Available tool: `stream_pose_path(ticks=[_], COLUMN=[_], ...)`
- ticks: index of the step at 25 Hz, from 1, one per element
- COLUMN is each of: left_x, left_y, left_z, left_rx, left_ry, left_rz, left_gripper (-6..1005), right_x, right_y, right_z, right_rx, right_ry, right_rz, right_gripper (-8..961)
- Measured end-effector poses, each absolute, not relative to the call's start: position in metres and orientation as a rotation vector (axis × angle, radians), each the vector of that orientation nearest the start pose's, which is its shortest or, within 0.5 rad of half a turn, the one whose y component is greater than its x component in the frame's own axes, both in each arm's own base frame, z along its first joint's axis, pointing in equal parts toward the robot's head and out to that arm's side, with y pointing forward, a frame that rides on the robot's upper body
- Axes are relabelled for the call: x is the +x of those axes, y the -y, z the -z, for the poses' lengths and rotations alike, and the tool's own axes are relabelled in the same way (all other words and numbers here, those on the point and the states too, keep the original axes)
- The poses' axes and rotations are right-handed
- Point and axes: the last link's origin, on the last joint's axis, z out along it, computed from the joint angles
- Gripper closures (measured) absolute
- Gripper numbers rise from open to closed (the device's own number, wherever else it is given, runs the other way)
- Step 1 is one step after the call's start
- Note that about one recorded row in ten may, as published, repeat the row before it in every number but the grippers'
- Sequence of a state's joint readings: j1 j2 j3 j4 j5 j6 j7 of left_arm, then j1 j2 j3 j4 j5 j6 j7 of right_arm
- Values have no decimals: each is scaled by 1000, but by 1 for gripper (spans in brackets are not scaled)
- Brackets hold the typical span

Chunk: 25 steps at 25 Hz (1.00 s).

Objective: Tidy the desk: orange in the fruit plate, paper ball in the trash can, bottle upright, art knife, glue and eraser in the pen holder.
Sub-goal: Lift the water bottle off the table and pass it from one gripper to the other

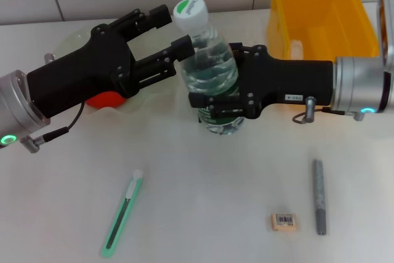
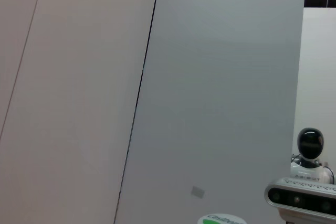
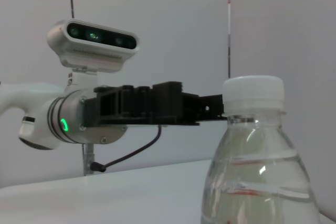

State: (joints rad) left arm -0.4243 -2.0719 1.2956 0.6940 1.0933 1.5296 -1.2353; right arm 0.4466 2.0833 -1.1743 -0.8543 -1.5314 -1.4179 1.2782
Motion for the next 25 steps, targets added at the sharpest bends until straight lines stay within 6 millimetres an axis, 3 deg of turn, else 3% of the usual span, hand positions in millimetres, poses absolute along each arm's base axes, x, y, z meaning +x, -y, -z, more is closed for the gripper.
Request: stream_pose_path(ticks=[11,25], left_x=[-181,-179], left_y=[-323,-324], left_z=[6,7], left_rx=[-2547,-2547], left_ry=[339,325], left_rz=[1367,1362], left_gripper=[270,284], right_x=[179,175], right_y=[-342,-344], right_z=[19,27], right_rx=[-2758,-2777], right_ry=[-150,-137], right_rz=[-869,-840], right_gripper=[194,194])
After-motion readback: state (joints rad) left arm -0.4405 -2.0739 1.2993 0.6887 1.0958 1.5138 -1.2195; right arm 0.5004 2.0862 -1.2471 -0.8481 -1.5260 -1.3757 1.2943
